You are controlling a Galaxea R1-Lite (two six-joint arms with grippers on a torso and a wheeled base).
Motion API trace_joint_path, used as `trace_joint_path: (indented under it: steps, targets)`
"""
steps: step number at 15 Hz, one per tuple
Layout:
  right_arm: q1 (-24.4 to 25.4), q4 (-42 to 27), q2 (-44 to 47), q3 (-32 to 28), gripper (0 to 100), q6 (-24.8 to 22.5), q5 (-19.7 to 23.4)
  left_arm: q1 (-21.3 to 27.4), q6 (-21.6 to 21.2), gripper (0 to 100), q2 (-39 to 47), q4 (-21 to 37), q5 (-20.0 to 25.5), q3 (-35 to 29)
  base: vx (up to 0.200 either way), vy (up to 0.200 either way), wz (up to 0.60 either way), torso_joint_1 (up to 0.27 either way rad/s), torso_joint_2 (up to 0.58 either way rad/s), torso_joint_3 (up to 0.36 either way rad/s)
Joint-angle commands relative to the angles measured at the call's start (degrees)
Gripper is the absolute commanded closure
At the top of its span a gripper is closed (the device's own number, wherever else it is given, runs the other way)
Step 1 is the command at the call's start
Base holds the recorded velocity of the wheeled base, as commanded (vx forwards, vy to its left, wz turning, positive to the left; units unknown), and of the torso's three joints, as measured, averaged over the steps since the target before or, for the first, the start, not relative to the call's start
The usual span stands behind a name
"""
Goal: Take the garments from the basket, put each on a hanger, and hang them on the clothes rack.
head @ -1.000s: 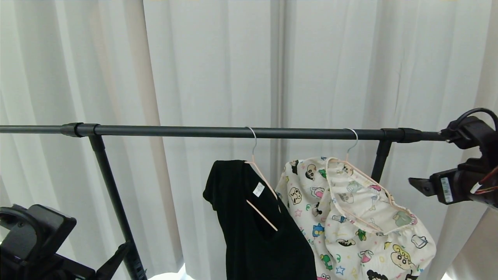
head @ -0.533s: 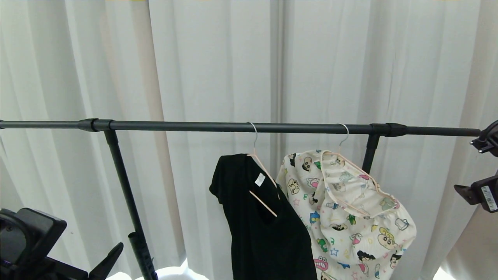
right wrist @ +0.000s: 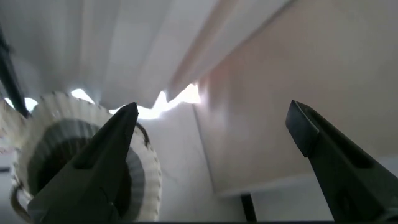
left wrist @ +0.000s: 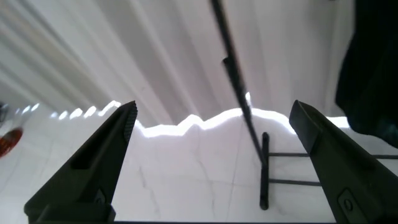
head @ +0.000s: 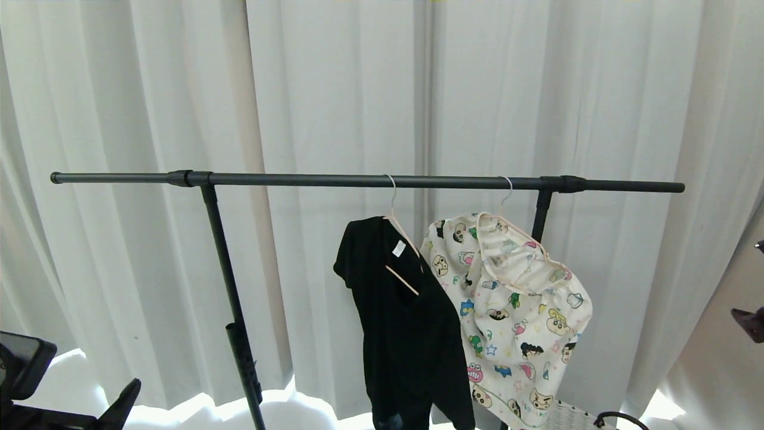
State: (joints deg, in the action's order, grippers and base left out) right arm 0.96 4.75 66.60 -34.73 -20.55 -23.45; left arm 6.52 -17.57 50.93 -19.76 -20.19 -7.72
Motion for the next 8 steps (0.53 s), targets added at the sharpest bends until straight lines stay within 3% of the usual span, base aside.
trace_joint_path:
  steps: [1, 4, 8]
  targets:
    - [-2.46, -0.01, -3.05, 1.95, 0, -0.28, 0.08, -3.27, -0.10, 0, -4.09, -0.01, 0.06, 2.27, -0.200, 0.000, 0.00, 0.002, 0.01, 0.002]
    - [-3.60, 0.08, -7.89, 5.02, 0, 0.87, 0.43, -4.06, -0.10, 0, -10.06, -0.01, -0.03, 5.26, -0.200, 0.000, 0.00, 0.002, 0.01, 0.004]
    - [-3.51, 0.08, -16.59, 10.74, 0, 7.46, 3.59, -3.97, -0.19, 0, -18.06, 1.04, -0.12, 7.72, -0.200, 0.000, 0.00, 0.001, 0.00, 0.001]
